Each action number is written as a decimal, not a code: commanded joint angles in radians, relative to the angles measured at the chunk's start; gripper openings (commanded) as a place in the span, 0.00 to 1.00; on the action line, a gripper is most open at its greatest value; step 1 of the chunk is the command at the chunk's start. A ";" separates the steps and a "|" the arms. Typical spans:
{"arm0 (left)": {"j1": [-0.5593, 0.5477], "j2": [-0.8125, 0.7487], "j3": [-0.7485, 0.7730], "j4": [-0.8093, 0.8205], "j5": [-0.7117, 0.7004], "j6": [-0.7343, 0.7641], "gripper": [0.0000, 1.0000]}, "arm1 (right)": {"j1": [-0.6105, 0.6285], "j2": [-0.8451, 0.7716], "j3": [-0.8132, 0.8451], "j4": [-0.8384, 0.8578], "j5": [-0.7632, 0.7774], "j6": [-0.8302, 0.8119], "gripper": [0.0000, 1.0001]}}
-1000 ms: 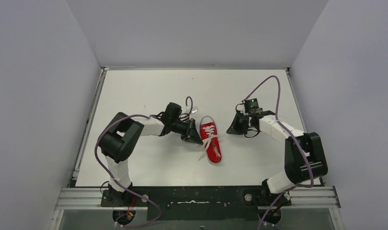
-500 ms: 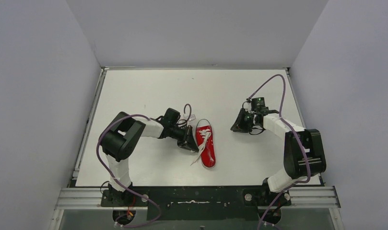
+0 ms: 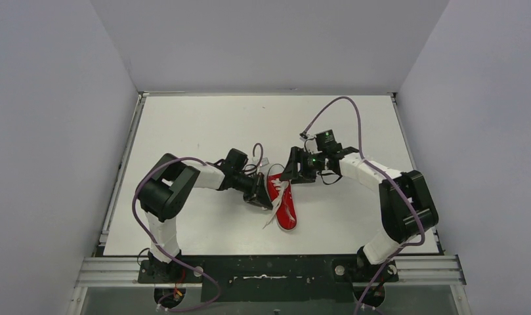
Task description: Tie the shoes
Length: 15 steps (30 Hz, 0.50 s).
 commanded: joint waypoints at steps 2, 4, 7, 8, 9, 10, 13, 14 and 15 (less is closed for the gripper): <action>-0.015 -0.029 0.032 0.011 0.026 0.002 0.00 | 0.048 0.064 0.067 0.049 0.028 0.042 0.52; -0.017 -0.032 0.037 0.013 0.024 0.000 0.00 | 0.060 0.070 0.070 0.022 0.058 0.035 0.51; -0.017 -0.034 0.038 0.012 0.020 -0.001 0.00 | 0.070 0.071 0.062 0.024 0.084 0.043 0.38; -0.017 -0.034 0.035 0.011 0.018 -0.001 0.00 | 0.071 0.072 0.062 0.018 0.099 0.045 0.29; -0.017 -0.036 0.034 0.009 0.015 0.000 0.00 | 0.070 0.068 0.063 0.002 0.126 0.047 0.18; -0.017 -0.038 0.031 0.004 0.012 0.002 0.00 | 0.067 0.058 0.065 -0.018 0.162 0.046 0.11; -0.016 -0.037 0.017 -0.011 0.008 0.012 0.00 | 0.046 0.028 0.062 -0.072 0.260 0.043 0.00; -0.015 -0.037 0.010 -0.013 0.005 0.015 0.00 | 0.030 0.019 0.056 -0.080 0.277 0.041 0.00; -0.014 -0.038 0.003 -0.013 0.004 0.018 0.00 | 0.012 0.012 0.047 -0.082 0.280 0.039 0.00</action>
